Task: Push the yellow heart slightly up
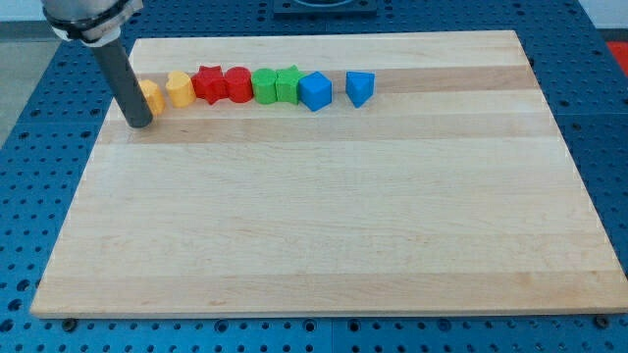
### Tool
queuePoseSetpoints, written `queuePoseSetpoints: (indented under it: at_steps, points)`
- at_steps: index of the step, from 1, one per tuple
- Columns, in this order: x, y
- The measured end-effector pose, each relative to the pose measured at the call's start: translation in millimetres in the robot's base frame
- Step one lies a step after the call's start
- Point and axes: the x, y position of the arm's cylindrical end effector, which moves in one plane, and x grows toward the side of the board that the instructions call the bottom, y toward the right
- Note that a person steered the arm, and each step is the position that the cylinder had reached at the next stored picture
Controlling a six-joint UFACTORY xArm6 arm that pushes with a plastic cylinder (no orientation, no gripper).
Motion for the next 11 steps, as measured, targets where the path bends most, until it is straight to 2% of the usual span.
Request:
queuePoseSetpoints:
  at_steps: [2,3,4,5,7,8,9,10,11]
  points:
    - [-21,0]
    - [11,19]
    - [24,63]
    - [9,79]
    - [2,39]
    - [-19,39]
    - [-19,40]
    - [-19,52]
    - [-19,97]
